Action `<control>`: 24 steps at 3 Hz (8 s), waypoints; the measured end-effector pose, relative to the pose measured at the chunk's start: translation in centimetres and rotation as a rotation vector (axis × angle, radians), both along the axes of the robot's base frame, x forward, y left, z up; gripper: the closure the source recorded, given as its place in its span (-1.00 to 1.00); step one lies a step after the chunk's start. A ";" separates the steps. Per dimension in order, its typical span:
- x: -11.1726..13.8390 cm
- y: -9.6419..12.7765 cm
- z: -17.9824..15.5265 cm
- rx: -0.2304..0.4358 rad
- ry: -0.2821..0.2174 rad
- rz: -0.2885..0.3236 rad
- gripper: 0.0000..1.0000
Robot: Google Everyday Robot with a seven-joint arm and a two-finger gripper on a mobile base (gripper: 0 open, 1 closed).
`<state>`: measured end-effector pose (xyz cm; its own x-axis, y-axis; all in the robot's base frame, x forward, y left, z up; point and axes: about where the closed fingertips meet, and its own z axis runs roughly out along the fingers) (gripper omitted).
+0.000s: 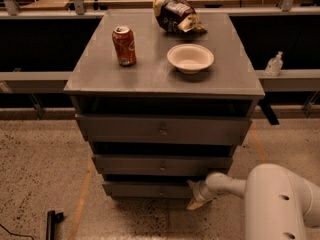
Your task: Open bottom drawer
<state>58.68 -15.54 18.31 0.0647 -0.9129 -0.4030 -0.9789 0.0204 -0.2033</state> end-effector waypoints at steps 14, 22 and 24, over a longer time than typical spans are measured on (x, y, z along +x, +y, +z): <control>-1.3 0.1 1.3 -0.040 0.123 -0.044 0.28; -9.0 0.6 4.8 -0.049 0.206 -0.152 -0.46; -8.8 0.2 5.2 -0.055 0.185 -0.165 -1.00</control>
Offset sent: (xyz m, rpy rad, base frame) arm -0.0901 0.0034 0.0992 -0.0013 0.1467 -0.1098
